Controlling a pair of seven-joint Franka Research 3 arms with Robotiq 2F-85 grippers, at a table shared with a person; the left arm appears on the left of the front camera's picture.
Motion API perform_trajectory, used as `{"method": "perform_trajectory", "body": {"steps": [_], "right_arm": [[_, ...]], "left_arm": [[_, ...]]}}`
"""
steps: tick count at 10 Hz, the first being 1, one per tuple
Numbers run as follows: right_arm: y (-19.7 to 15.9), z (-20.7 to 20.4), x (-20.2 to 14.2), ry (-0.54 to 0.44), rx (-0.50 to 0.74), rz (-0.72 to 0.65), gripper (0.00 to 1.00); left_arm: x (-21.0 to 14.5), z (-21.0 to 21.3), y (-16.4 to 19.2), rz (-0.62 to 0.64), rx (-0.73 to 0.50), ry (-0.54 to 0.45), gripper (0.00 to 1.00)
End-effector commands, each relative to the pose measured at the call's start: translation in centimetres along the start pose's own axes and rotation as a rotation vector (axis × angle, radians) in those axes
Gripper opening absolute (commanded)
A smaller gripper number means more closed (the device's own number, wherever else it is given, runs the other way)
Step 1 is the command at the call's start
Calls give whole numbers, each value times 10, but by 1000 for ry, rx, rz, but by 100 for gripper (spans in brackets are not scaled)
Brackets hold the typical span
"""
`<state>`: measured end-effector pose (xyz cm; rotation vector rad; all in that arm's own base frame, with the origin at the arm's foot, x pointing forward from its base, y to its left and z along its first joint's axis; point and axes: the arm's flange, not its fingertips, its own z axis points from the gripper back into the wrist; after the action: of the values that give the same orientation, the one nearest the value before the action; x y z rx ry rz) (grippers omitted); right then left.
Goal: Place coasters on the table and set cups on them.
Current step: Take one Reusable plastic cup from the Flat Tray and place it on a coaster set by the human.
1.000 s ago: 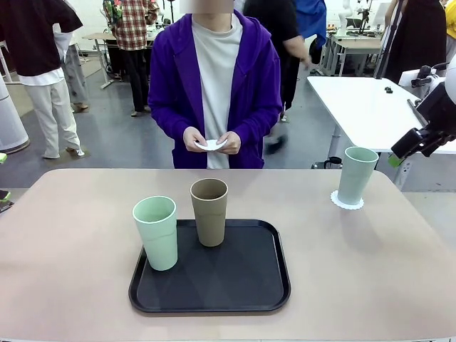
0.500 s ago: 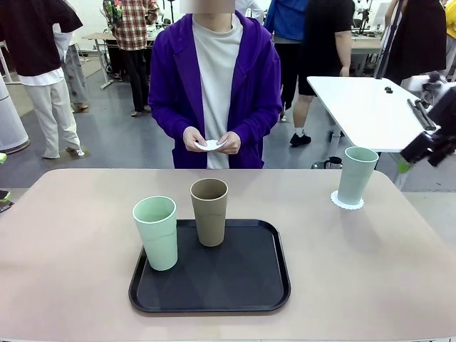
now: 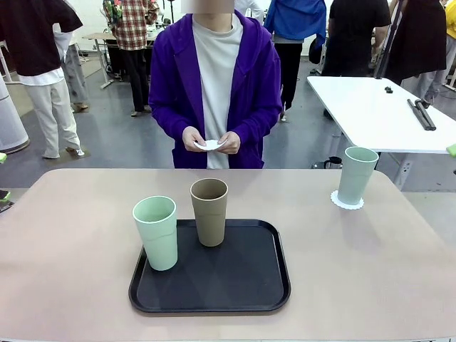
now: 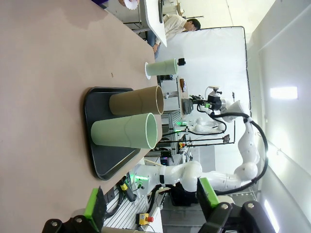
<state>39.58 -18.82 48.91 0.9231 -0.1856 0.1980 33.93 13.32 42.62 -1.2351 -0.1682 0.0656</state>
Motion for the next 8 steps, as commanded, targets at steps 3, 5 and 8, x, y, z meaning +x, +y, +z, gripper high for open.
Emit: {"method": "perform_trajectory", "body": {"steps": [3,5,8], "right_arm": [[-97,3,-12,-186,381,-93,100],[-124,10,-34,-196,397,-137,100],[-144,22,-58,-308,402,-199,100]], "left_arm": [[-1,1,-2,-5,-14,-4,100],[-1,1,-2,-5,-14,-4,100],[-1,1,-2,-5,-14,-4,100]]}}
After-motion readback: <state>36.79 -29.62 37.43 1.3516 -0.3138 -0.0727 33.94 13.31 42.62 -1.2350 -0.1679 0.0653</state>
